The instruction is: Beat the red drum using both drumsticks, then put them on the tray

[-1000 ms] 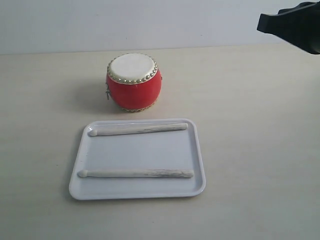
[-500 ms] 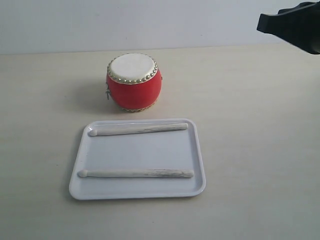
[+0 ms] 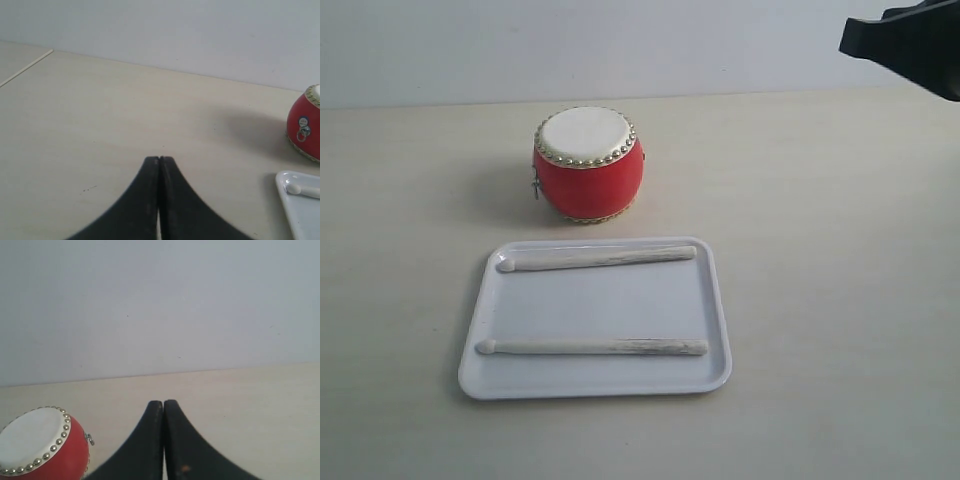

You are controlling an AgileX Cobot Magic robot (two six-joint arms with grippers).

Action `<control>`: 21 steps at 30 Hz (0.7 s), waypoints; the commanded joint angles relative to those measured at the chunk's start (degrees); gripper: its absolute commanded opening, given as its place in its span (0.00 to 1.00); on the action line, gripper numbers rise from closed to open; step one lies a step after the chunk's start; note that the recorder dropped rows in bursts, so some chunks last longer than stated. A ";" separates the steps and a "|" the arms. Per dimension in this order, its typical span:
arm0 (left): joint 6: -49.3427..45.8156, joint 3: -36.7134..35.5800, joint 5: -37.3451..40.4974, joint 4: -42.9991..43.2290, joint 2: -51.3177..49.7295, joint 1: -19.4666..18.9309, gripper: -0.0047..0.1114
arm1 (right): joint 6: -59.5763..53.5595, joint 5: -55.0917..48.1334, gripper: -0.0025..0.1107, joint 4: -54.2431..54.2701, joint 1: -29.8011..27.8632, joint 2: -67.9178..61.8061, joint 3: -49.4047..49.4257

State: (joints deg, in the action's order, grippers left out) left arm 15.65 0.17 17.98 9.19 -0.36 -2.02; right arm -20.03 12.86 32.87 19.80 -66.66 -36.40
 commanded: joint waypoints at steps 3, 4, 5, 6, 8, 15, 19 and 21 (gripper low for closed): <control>-0.34 -0.17 -0.07 0.19 0.36 -0.15 0.04 | -9.96 -7.52 0.02 -0.47 -4.04 9.59 0.14; -0.34 -0.17 -0.07 0.19 0.36 -0.15 0.04 | -11.26 -9.31 0.02 -0.47 -5.47 11.51 0.14; -0.34 -0.17 -0.07 0.19 0.36 -0.15 0.04 | -11.99 -11.24 0.02 -0.47 -6.75 13.14 0.14; -0.34 -0.17 -0.07 0.19 0.36 -0.15 0.04 | -11.99 -13.37 0.02 -0.47 -8.57 15.27 0.14; -0.34 -0.17 -0.07 0.19 0.36 -0.15 0.04 | -11.72 -17.59 0.02 -0.47 -12.25 20.11 0.14; -0.45 -0.17 -0.07 0.22 0.36 -0.15 0.04 | -11.84 -26.75 0.02 -4.98 -20.28 37.98 0.14; -0.45 -0.17 -0.07 0.22 0.36 -0.15 0.04 | -11.73 -27.87 0.02 -4.99 -20.28 43.19 0.14; -0.45 -0.17 -0.07 0.22 0.36 -0.15 0.04 | -11.31 -29.03 0.02 -5.08 -20.28 43.86 0.14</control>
State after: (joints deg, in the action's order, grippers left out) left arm 15.47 0.17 17.98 9.19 -0.36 -2.02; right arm -31.49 -14.21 28.57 -0.13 -24.07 -36.40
